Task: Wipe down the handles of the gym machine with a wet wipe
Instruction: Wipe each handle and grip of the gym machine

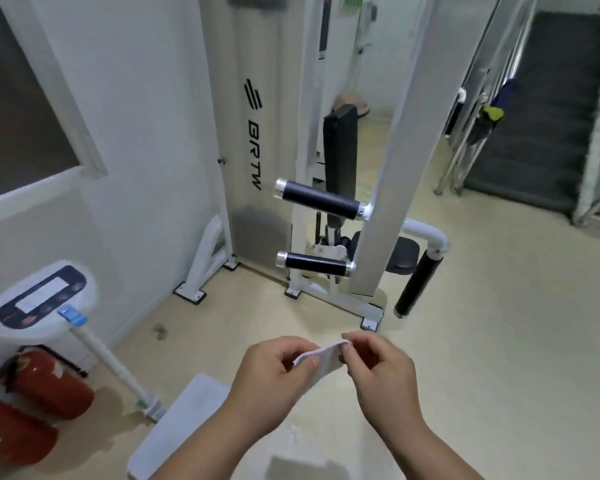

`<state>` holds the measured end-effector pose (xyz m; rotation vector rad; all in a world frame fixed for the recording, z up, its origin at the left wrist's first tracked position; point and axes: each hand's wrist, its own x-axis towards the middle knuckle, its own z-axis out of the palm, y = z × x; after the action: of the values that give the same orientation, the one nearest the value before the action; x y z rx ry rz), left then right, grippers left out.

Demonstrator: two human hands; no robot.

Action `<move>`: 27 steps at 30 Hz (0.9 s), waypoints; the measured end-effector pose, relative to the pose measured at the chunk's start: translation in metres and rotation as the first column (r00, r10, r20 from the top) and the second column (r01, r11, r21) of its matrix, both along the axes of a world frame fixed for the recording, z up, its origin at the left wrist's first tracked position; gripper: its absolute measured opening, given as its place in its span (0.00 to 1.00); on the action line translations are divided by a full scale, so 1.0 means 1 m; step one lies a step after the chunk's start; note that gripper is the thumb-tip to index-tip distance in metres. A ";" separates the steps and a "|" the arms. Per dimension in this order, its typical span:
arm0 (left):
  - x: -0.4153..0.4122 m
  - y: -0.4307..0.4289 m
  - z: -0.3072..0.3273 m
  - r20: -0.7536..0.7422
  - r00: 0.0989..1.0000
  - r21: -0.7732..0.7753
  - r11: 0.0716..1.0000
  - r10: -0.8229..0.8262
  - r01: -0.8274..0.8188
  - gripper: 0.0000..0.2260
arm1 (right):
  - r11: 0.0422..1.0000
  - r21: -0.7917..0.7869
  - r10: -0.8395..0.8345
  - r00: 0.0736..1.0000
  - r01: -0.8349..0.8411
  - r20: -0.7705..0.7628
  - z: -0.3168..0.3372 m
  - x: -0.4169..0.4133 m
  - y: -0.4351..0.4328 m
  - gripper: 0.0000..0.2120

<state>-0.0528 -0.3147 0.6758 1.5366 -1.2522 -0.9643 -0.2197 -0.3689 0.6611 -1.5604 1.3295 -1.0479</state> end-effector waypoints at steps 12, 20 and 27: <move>-0.118 -0.075 0.006 0.122 0.986 0.112 0.989 -0.111 0.097 0.04 | 0.999 0.015 -0.053 0.981 0.051 0.186 -0.008 -0.105 -0.072 0.09; -0.190 -0.124 -0.002 0.165 0.932 0.075 0.938 0.322 -0.338 0.07 | 0.996 0.083 -0.006 0.961 -0.018 0.278 -0.041 -0.191 -0.149 0.11; -0.204 -0.149 0.034 0.442 0.679 -0.389 0.808 0.585 -0.443 0.06 | 0.987 0.093 0.093 0.930 -0.134 0.355 -0.050 -0.199 -0.187 0.11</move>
<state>-0.2571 -0.4640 0.7101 1.8781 -1.1371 0.0338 -0.4187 -0.5561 0.6111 -1.2766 1.0239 -1.0954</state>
